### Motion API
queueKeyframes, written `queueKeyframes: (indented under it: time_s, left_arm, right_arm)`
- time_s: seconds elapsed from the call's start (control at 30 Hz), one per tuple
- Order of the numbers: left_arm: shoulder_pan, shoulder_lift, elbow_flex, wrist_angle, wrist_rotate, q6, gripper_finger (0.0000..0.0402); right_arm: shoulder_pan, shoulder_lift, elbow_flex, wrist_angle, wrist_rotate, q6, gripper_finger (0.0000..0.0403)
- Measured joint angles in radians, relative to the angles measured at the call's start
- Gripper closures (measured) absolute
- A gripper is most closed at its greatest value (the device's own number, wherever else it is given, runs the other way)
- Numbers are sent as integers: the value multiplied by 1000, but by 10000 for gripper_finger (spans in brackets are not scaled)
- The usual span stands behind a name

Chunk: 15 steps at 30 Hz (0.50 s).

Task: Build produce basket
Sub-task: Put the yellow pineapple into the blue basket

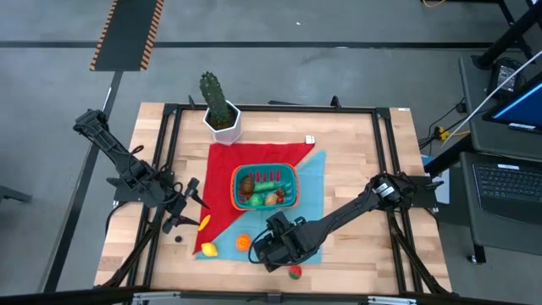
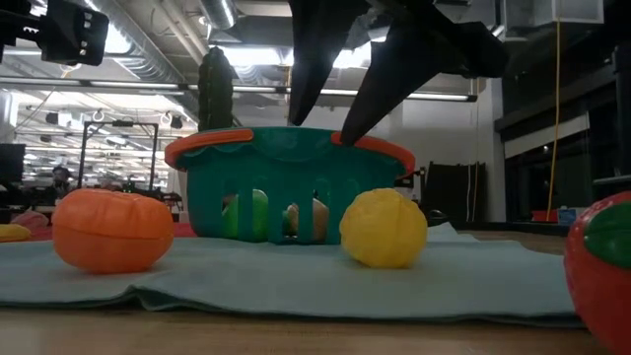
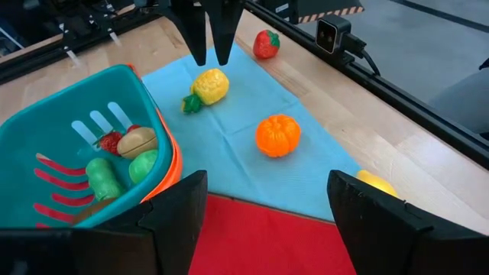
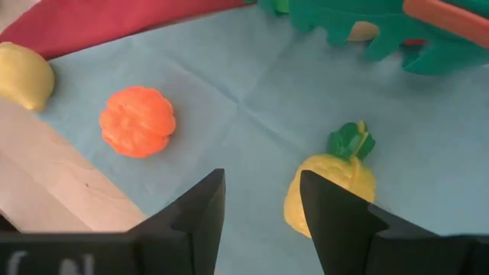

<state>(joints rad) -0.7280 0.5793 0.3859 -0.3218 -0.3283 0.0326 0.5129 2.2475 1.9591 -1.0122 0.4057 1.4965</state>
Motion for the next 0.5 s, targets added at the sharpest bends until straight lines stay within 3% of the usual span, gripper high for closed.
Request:
queueKeyframes:
  time_s: [0.3,0.5]
  left_arm:
    - [0,0,0,0,0,0,134]
    - [0,0,0,0,0,0,137]
  right_arm:
    - [0,0,0,0,0,-39,228]
    - [0,0,0,0,-16,-39,185]
